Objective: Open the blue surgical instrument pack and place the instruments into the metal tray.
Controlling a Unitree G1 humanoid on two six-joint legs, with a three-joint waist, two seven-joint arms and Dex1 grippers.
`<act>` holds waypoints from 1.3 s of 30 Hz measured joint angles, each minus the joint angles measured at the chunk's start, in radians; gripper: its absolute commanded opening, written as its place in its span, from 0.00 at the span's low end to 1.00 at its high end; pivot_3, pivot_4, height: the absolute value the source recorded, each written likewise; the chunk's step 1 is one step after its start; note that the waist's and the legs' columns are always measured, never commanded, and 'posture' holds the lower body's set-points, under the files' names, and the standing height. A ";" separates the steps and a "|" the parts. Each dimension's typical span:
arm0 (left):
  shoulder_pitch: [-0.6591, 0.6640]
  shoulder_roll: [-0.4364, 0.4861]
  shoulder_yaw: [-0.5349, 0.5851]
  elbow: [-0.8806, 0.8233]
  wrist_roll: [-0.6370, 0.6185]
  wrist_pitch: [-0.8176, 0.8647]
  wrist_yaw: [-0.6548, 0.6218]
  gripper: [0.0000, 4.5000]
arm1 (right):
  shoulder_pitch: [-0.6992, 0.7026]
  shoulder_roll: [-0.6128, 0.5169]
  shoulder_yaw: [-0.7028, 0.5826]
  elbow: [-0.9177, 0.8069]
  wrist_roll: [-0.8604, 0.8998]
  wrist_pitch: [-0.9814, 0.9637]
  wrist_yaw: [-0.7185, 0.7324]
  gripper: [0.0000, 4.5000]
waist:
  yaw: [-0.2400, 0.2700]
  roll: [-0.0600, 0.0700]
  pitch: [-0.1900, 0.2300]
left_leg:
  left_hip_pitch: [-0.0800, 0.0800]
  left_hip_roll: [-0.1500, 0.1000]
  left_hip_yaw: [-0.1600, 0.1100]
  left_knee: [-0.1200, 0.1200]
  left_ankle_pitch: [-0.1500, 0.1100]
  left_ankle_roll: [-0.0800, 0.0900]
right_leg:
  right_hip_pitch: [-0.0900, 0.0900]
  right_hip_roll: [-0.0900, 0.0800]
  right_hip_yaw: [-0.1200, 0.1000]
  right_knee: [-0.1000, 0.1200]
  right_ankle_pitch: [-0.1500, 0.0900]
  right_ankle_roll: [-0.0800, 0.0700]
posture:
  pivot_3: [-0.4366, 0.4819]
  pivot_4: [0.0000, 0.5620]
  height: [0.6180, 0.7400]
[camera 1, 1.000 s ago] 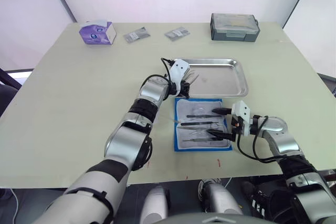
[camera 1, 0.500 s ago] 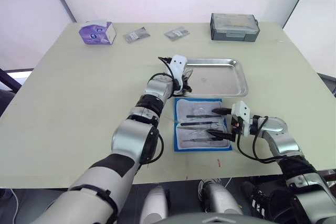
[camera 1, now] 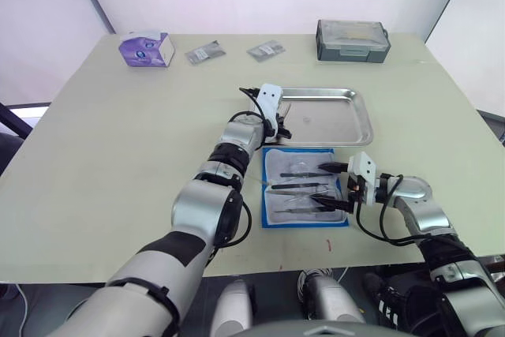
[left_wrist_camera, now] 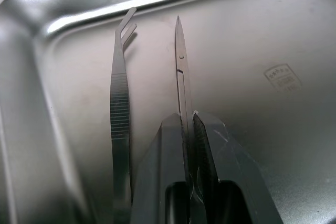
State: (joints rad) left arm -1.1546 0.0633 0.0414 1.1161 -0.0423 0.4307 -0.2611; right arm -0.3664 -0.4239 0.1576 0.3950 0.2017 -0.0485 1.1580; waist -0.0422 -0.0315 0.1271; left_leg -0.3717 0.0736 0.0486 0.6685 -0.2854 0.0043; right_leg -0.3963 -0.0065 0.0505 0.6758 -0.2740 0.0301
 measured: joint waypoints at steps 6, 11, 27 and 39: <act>0.000 -0.001 -0.001 0.000 0.000 0.003 0.004 0.00 | 0.000 0.000 0.000 0.000 0.000 0.000 0.000 1.00 | 0.000 0.000 0.000 | 0.000 0.000 0.000 0.000 0.000 0.000 | 0.000 0.000 0.000 0.000 0.000 0.000 | 0.48 0.27 0.93; 0.000 -0.001 0.000 0.000 0.000 0.004 0.008 0.00 | 0.000 0.000 0.000 0.000 0.000 0.000 0.000 1.00 | 0.000 0.000 0.000 | 0.000 0.000 0.000 0.000 0.000 0.000 | 0.000 0.000 0.000 0.000 0.000 0.000 | 0.48 0.27 0.93; 0.000 -0.002 0.001 -0.002 0.000 0.009 0.029 0.18 | 0.000 0.001 0.000 0.000 0.000 0.000 0.000 1.00 | 0.000 0.000 0.000 | 0.000 0.000 0.000 0.000 0.000 0.000 | 0.000 0.000 0.000 0.000 0.000 0.000 | 0.48 0.27 0.93; 0.000 -0.009 -0.004 -0.047 0.000 0.005 -0.001 0.18 | -0.001 0.002 0.000 0.001 0.000 -0.001 0.000 1.00 | -0.001 0.000 0.000 | 0.000 0.000 0.000 0.000 0.000 0.000 | 0.000 0.000 0.000 0.000 0.000 0.000 | 0.48 0.27 0.93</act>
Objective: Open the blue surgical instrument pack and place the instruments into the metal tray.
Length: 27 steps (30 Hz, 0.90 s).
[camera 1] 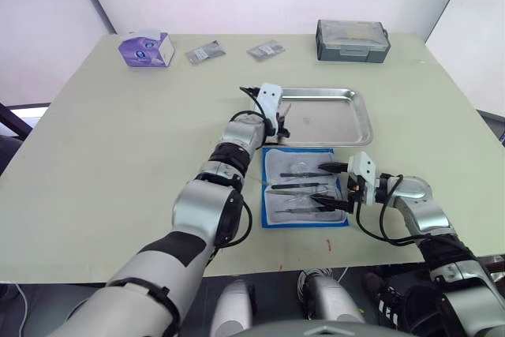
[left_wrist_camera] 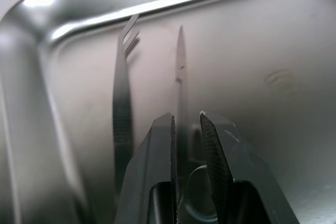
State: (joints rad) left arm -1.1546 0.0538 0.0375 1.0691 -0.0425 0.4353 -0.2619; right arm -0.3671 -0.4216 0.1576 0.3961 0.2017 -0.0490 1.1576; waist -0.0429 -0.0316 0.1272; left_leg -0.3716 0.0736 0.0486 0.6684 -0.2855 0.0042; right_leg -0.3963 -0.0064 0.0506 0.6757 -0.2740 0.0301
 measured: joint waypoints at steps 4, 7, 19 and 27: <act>0.000 0.000 -0.008 -0.069 0.000 0.004 -0.035 0.18 | -0.001 0.003 0.000 0.002 0.000 -0.002 0.000 1.00 | -0.001 0.000 0.000 | 0.000 0.000 0.000 0.000 0.000 0.000 | 0.000 0.000 0.000 0.000 0.000 0.000 | 0.48 0.27 0.93; 0.005 0.008 -0.012 -0.148 0.000 0.016 -0.070 0.18 | -0.001 0.005 0.000 0.003 0.000 -0.003 -0.001 1.00 | -0.001 0.000 0.000 | 0.001 0.000 0.000 -0.001 0.000 0.000 | 0.000 0.000 0.001 0.000 0.000 0.000 | 0.48 0.27 0.93; 0.263 0.239 -0.121 -0.502 -0.104 -0.115 -0.697 0.18 | -0.004 0.013 0.000 0.011 -0.003 -0.009 -0.005 1.00 | -0.001 0.000 0.000 | 0.004 0.001 0.001 -0.003 0.001 -0.002 | 0.000 0.002 0.004 0.000 0.000 -0.001 | 0.48 0.27 0.93; 0.361 0.422 -0.215 -0.516 -0.102 -0.346 -1.091 0.18 | -0.006 0.017 0.002 0.017 -0.003 -0.018 -0.005 1.00 | -0.001 0.000 0.000 | 0.005 0.001 0.000 -0.004 0.001 -0.002 | 0.000 0.004 0.006 0.001 0.000 -0.002 | 0.48 0.27 0.93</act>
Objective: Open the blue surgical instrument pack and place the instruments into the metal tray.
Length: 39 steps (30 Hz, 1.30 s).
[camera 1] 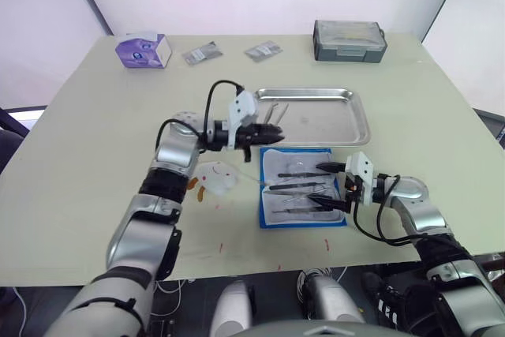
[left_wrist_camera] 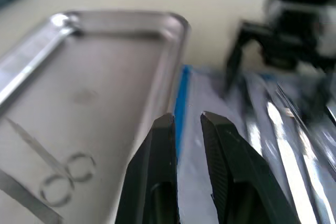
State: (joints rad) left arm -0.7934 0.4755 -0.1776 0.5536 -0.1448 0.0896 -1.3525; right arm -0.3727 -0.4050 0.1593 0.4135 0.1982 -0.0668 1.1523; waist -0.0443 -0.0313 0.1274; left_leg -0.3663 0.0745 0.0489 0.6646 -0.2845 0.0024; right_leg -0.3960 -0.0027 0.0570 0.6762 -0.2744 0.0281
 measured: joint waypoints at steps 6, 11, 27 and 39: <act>0.021 -0.001 -0.058 0.051 0.025 -0.129 -0.095 0.18 | -0.001 0.002 0.000 0.000 0.000 0.000 0.000 1.00 | 0.000 0.000 0.000 | 0.000 0.000 0.000 0.000 0.000 0.000 | 0.000 0.001 0.000 0.000 -0.001 -0.001 | 0.48 0.27 0.93; 0.020 -0.016 -0.079 0.144 0.062 -0.250 -0.117 0.18 | 0.000 0.000 0.000 0.000 0.000 0.000 0.000 1.00 | 0.000 0.000 0.000 | 0.000 0.000 0.000 0.000 0.000 0.000 | 0.000 0.001 0.001 0.000 -0.001 -0.001 | 0.48 0.27 0.93; -0.021 -0.063 -0.097 0.303 0.125 -0.394 -0.056 0.56 | 0.003 -0.001 0.000 -0.003 0.000 0.000 -0.002 1.00 | 0.001 0.000 0.000 | 0.000 0.000 0.000 0.000 0.000 0.000 | 0.000 0.001 0.001 0.000 -0.001 -0.001 | 0.48 0.27 0.93; -0.027 -0.072 -0.096 0.325 0.142 -0.428 -0.024 0.53 | 0.003 -0.002 0.000 -0.003 0.000 0.000 -0.002 1.00 | 0.002 0.000 0.000 | 0.000 0.000 0.000 0.000 0.000 0.001 | 0.000 0.001 0.001 0.000 -0.001 -0.001 | 0.48 0.27 0.93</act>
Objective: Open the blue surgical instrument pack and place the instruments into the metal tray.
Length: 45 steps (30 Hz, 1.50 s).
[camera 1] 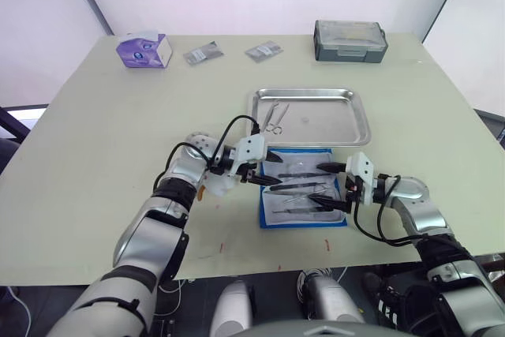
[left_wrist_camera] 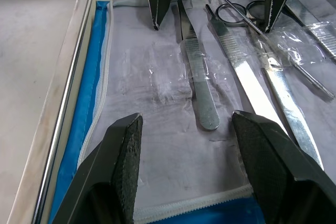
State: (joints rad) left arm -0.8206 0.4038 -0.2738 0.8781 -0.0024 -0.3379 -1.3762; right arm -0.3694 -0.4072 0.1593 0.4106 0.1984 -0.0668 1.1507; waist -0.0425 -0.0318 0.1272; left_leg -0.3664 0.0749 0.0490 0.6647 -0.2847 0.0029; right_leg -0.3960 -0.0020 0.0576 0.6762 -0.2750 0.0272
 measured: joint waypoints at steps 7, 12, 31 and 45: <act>0.000 -0.011 -0.001 0.003 0.002 0.005 -0.002 0.34 | 0.001 0.000 0.000 0.000 0.000 0.000 -0.001 1.00 | 0.000 0.000 0.000 | 0.000 0.000 0.000 0.000 0.000 0.000 | 0.000 0.000 0.000 0.000 0.000 0.000 | 0.48 0.27 0.93; 0.000 -0.020 -0.001 0.003 0.008 0.008 -0.003 0.34 | 0.001 0.000 0.000 0.000 0.000 0.000 -0.001 1.00 | 0.000 0.000 0.000 | 0.000 0.000 0.000 0.000 0.000 0.000 | 0.000 0.000 0.000 0.000 0.000 0.000 | 0.48 0.27 0.93; 0.007 -0.033 -0.004 0.003 0.013 0.003 -0.003 0.02 | 0.001 0.000 0.000 0.000 0.000 0.000 -0.001 1.00 | 0.001 0.000 0.000 | 0.000 0.000 0.000 0.000 0.000 0.000 | 0.000 0.000 0.000 0.000 0.000 0.000 | 0.48 0.27 0.93; 0.003 0.026 -0.029 -0.131 0.041 0.157 -0.024 0.02 | 0.000 0.000 0.000 0.000 0.000 0.000 0.000 1.00 | 0.000 0.000 0.000 | 0.000 0.000 0.000 0.000 0.000 0.000 | 0.000 0.000 0.000 0.000 0.000 0.000 | 0.48 0.27 0.93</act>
State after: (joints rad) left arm -0.8174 0.4301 -0.3032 0.7473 0.0391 -0.1813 -1.4004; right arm -0.3696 -0.4072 0.1595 0.4107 0.1984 -0.0668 1.1504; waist -0.0425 -0.0319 0.1271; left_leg -0.3664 0.0749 0.0489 0.6646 -0.2847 0.0029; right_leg -0.3961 -0.0018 0.0578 0.6762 -0.2750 0.0271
